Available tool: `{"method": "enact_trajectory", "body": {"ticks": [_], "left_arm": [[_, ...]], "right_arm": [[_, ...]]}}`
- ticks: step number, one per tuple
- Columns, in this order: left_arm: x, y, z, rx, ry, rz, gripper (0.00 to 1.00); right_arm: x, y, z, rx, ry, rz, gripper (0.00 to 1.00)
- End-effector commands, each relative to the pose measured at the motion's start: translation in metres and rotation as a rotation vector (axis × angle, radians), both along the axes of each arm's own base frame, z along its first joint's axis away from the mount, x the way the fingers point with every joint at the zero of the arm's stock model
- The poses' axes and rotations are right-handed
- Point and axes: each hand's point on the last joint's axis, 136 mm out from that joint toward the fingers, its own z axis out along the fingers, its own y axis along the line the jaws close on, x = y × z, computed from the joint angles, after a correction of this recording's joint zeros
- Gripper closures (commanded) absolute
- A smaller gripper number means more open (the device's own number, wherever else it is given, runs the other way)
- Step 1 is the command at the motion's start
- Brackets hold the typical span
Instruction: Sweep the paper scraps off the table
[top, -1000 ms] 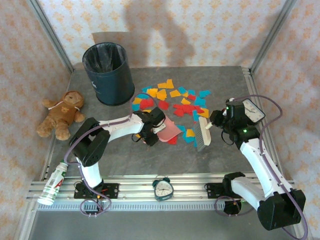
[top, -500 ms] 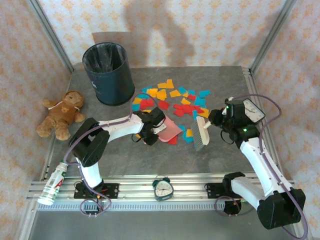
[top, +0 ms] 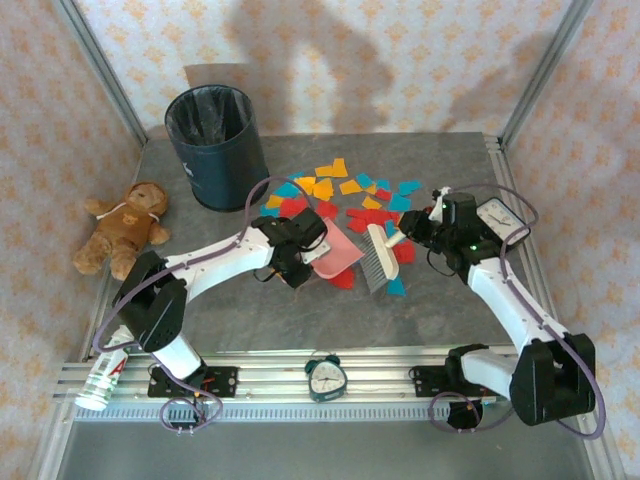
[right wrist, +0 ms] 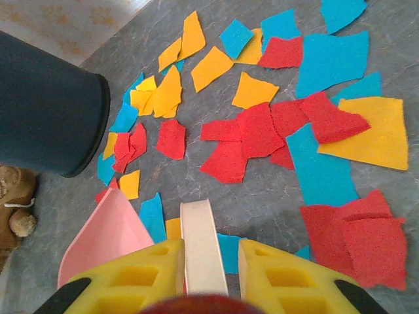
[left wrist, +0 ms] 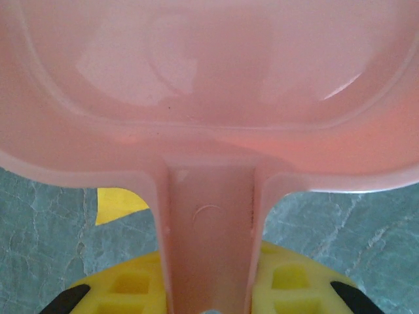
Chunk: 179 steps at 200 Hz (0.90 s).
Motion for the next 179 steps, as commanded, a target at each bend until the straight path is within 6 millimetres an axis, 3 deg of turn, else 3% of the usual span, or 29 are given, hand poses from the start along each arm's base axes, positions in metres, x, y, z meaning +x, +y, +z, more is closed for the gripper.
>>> {"method": "enact_trajectory", "body": {"ticks": [1,34,66,105,158,179], "left_arm": [[-0.005,0.003,0.017,0.014,-0.016,-0.066,0.79],[-0.012,0.000,0.018,0.034,-0.018,-0.181,0.82],[-0.022,0.002,0.012,0.091,0.029,-0.261,0.83],[-0.032,-0.003,0.006,0.124,0.063,-0.344,0.84],[-0.038,-0.016,0.002,0.174,0.129,-0.407,0.86],[-0.041,-0.022,0.002,0.181,0.152,-0.421,0.86]], "right_arm": [[0.012,0.006,0.008,0.030,-0.076,0.024,1.00],[0.015,-0.004,-0.016,-0.046,-0.032,-0.003,1.00],[0.011,-0.023,-0.023,-0.150,-0.018,-0.060,1.00],[0.004,-0.041,0.000,-0.216,-0.077,-0.124,1.00],[-0.010,-0.038,0.040,-0.186,-0.156,-0.109,1.00],[-0.016,-0.053,0.052,-0.253,-0.183,-0.157,1.00]]}}
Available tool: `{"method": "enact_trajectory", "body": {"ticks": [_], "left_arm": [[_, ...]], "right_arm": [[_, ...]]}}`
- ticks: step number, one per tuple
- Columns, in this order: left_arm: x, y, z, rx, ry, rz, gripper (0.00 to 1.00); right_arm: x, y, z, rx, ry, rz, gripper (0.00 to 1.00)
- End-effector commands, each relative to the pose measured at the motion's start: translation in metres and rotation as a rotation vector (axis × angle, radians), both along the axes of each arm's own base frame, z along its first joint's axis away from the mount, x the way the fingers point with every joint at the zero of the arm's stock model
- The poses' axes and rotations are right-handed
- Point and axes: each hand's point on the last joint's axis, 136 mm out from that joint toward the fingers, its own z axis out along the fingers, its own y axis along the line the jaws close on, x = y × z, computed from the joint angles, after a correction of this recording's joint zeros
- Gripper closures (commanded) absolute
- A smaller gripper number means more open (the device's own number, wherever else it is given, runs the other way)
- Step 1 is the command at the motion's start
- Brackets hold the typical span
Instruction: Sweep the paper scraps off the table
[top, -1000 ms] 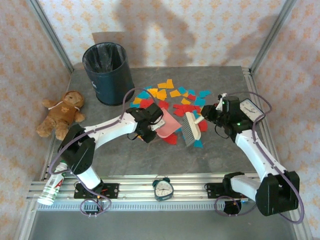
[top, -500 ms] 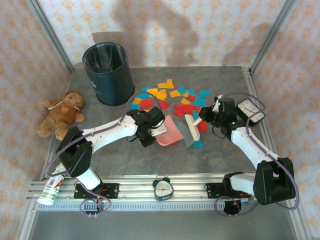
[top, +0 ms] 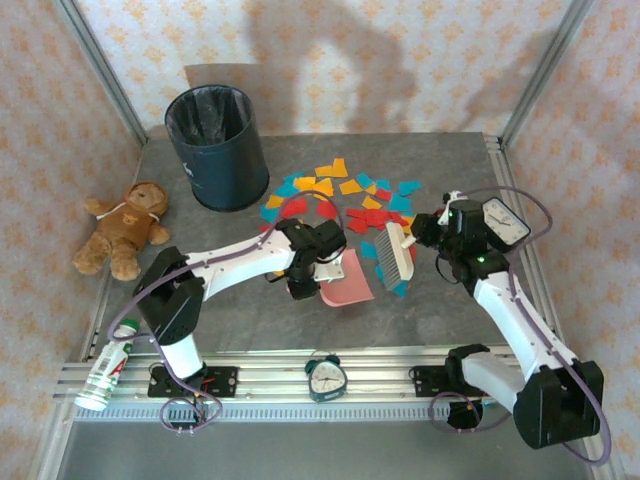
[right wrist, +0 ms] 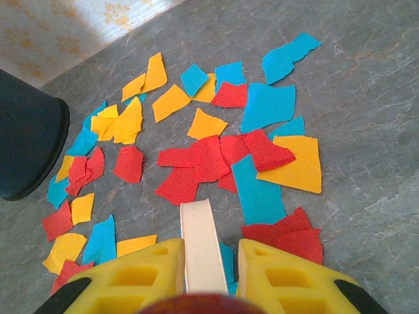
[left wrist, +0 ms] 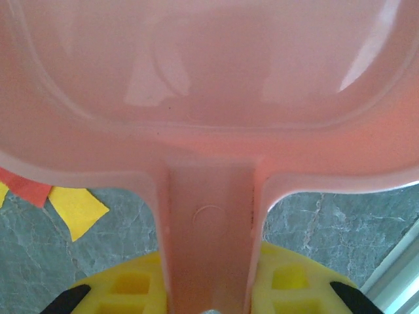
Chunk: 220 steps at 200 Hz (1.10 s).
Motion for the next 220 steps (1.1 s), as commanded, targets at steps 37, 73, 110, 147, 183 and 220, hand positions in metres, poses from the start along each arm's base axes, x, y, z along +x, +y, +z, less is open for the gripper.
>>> {"method": "enact_trajectory", "body": {"ticks": [37,73,110,147,183,220], "left_arm": [[-0.009,-0.011,0.001,0.065,0.081,-0.034,0.87],[-0.008,-0.016,0.003,0.073,0.092,-0.019,0.87],[-0.007,-0.017,0.005,0.083,0.103,0.008,0.86],[-0.006,-0.019,-0.007,0.125,0.139,0.026,0.86],[-0.005,-0.024,-0.009,0.127,0.152,0.035,0.86],[-0.003,-0.029,-0.011,0.124,0.162,0.045,0.86]], "right_arm": [[-0.008,-0.044,0.039,-0.216,-0.097,-0.144,1.00],[-0.011,-0.060,0.038,-0.326,-0.083,-0.200,1.00],[-0.013,-0.065,0.029,-0.394,-0.047,-0.216,1.00],[-0.015,-0.063,0.017,-0.407,-0.017,-0.196,1.00],[-0.014,-0.054,0.005,-0.402,0.017,-0.139,1.00],[-0.014,-0.041,-0.005,-0.369,0.044,-0.076,1.00]]}}
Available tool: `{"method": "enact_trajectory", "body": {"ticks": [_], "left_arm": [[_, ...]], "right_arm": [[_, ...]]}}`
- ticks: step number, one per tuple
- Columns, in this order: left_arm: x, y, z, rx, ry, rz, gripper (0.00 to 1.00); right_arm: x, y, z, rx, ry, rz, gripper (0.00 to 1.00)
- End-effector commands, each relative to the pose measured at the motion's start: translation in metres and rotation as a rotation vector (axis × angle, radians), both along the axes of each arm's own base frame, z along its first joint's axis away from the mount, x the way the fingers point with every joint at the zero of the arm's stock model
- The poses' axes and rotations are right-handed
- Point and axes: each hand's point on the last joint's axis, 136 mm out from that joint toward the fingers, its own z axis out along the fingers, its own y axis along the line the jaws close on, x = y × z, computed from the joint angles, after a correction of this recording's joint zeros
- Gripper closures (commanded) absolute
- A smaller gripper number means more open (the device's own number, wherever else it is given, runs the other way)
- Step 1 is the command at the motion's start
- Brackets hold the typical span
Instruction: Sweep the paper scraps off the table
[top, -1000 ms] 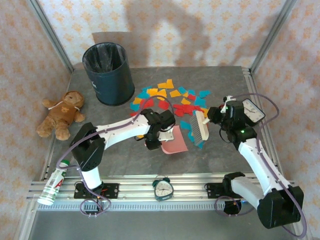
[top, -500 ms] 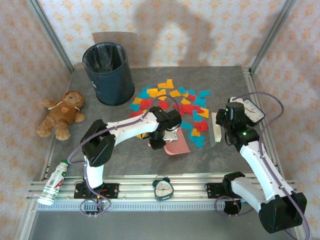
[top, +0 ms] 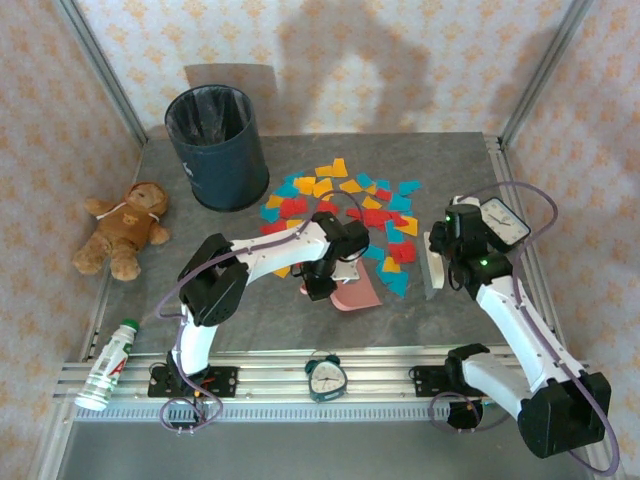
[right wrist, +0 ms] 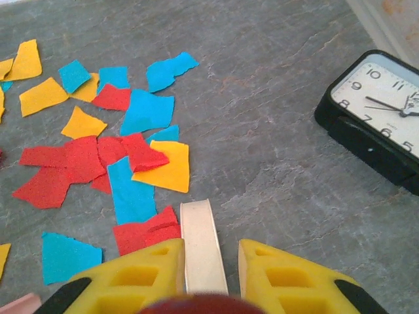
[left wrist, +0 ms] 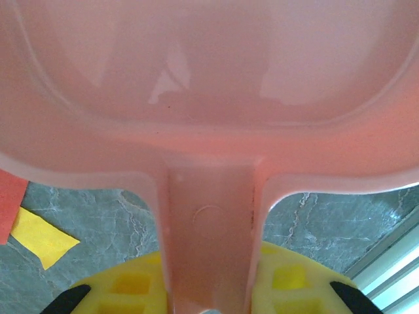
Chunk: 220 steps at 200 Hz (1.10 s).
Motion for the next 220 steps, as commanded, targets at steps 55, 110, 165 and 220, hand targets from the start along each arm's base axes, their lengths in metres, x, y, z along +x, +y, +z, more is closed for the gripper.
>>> {"method": "enact_trajectory", "body": {"ticks": [55,110,165,220], "left_arm": [[-0.001,-0.011,0.000,-0.001,0.029,0.018,0.86],[0.006,-0.018,-0.005,-0.011,0.013,0.037,0.86],[0.005,-0.026,-0.011,-0.032,0.032,0.036,0.86],[0.006,-0.026,-0.009,-0.040,0.020,0.027,0.86]], "right_arm": [[0.002,0.033,-0.005,0.085,0.038,0.129,1.00],[0.001,0.058,-0.005,0.150,0.059,0.220,1.00],[0.001,0.081,0.005,0.253,0.048,0.300,1.00],[0.002,0.092,0.035,0.342,-0.041,0.335,1.00]]}}
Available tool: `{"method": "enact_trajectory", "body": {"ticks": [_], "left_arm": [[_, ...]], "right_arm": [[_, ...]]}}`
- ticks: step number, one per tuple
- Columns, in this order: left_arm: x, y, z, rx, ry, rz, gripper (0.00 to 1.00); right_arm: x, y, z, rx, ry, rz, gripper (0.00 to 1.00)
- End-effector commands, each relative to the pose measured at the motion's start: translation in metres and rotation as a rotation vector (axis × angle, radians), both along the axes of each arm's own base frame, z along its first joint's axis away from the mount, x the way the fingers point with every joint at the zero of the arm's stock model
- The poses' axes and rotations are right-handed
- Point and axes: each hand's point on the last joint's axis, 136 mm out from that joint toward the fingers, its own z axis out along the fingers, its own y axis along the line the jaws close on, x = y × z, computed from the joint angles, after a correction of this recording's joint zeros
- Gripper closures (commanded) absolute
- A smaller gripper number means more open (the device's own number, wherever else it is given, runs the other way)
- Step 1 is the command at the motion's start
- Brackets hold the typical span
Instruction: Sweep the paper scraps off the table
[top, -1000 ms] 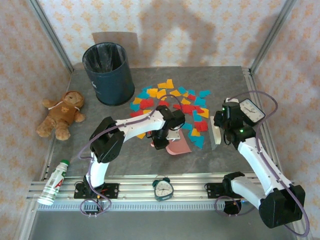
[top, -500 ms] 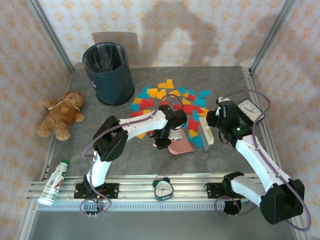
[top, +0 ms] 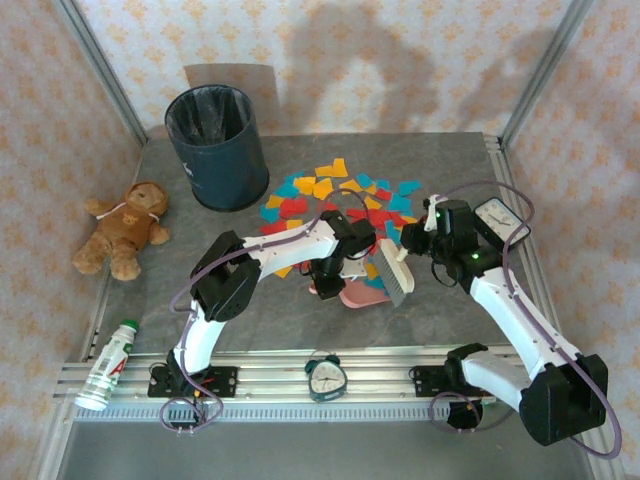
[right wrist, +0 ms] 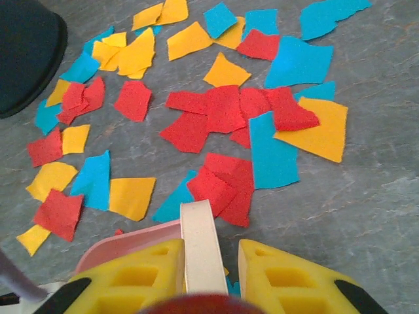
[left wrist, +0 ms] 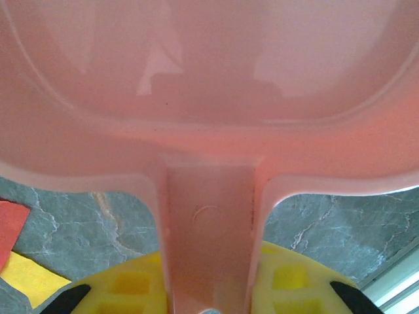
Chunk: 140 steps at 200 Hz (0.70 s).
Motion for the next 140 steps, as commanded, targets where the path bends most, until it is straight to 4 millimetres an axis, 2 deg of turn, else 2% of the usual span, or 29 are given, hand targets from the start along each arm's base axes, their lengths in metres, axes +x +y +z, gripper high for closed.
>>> {"method": "enact_trajectory", "body": {"ticks": [1,31,51,70,105,140], "left_arm": [[-0.002,-0.006,0.003,-0.013,0.001,-0.011,0.86],[-0.005,-0.001,0.003,-0.007,0.001,-0.014,0.86],[-0.008,0.002,0.003,-0.006,0.007,-0.014,0.86],[-0.009,0.003,0.003,-0.007,0.008,-0.017,0.86],[-0.008,0.002,0.003,-0.013,-0.003,-0.016,0.86],[-0.006,0.002,0.000,-0.003,-0.006,-0.006,0.86]], "right_arm": [[0.005,0.010,0.039,0.079,-0.103,0.014,1.00],[0.001,-0.008,0.053,0.033,-0.167,-0.059,1.00],[-0.002,-0.026,0.056,-0.021,-0.199,-0.128,1.00],[-0.006,-0.043,0.049,-0.094,-0.190,-0.191,1.00],[-0.010,-0.047,0.031,-0.154,-0.121,-0.185,1.00],[-0.012,-0.056,0.023,-0.188,-0.107,-0.220,1.00]]}}
